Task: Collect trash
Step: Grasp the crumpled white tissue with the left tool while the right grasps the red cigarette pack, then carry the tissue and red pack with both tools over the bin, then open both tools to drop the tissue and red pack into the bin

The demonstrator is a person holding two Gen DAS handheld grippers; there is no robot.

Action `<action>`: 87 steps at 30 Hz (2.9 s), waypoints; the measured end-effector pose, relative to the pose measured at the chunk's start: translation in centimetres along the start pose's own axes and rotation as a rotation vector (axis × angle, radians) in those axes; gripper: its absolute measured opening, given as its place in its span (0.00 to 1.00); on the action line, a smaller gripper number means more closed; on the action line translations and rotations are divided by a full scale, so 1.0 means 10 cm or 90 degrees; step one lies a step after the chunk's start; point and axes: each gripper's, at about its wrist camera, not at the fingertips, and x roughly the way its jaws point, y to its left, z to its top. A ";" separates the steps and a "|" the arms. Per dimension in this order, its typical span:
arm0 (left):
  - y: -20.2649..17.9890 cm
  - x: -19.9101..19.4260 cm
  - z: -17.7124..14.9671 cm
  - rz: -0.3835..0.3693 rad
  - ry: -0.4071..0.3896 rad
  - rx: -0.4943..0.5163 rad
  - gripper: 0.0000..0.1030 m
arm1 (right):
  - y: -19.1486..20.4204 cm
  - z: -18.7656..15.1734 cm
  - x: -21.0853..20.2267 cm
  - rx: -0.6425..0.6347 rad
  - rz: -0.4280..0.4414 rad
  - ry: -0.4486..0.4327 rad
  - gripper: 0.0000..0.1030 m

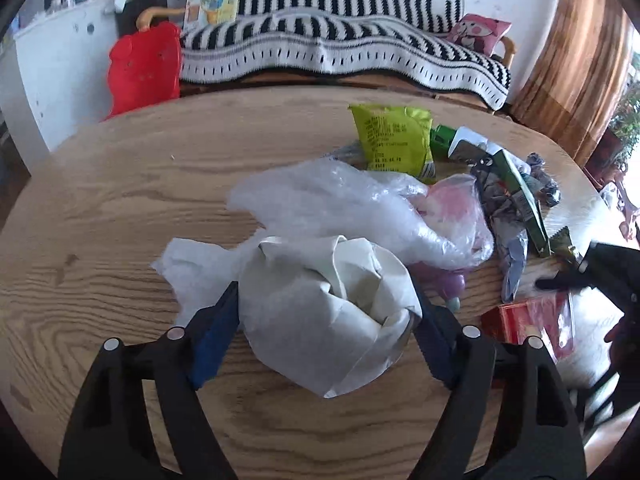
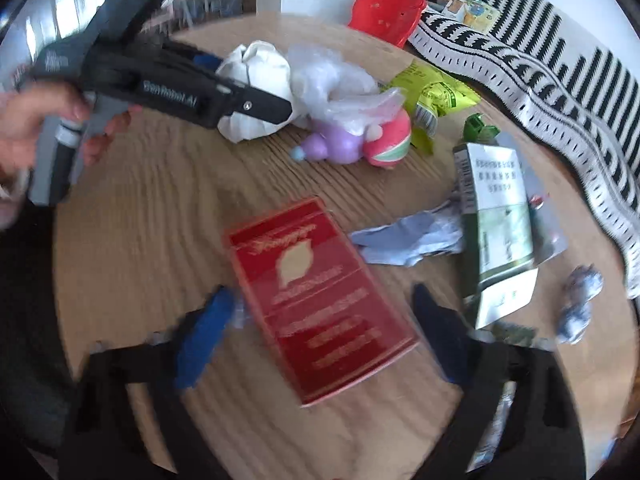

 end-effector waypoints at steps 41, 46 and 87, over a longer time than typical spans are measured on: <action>-2.80 -1.24 -1.39 -0.398 0.097 0.270 0.75 | 0.45 -2.86 -2.63 0.623 -0.217 -0.276 0.58; -3.26 -0.86 -2.00 -0.388 0.199 0.318 0.75 | 0.64 -3.68 -2.38 0.763 -0.176 -0.226 0.58; -2.51 -1.18 -1.24 -0.361 0.032 0.194 0.94 | 0.45 -3.69 -2.23 0.869 -0.331 -0.216 0.95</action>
